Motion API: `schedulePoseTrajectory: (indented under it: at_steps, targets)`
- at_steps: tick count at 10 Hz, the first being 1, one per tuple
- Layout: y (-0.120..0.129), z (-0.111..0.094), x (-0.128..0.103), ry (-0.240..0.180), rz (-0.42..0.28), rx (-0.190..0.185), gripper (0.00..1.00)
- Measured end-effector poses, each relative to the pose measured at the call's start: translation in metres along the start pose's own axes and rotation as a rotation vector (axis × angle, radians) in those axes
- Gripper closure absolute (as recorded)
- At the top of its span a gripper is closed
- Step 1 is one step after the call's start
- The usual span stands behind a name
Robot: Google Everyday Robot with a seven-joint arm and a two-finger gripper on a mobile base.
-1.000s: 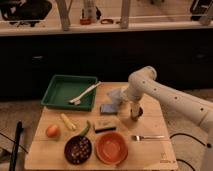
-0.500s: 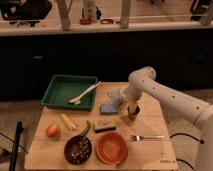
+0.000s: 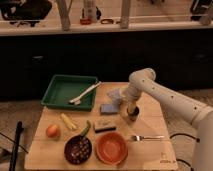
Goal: Place sponge in red bowl
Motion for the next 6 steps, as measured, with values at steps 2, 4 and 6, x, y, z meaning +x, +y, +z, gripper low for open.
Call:
schedulePoseTrajectory:
  at_steps: [2,4,6]
  targets:
    - [-0.004,-0.003,0.002,0.008,-0.006,0.000,0.20]
    - [-0.012,-0.024,0.001,0.014,-0.028,0.006,0.20]
    - [-0.017,-0.039,-0.001,0.017,-0.045,0.012,0.20]
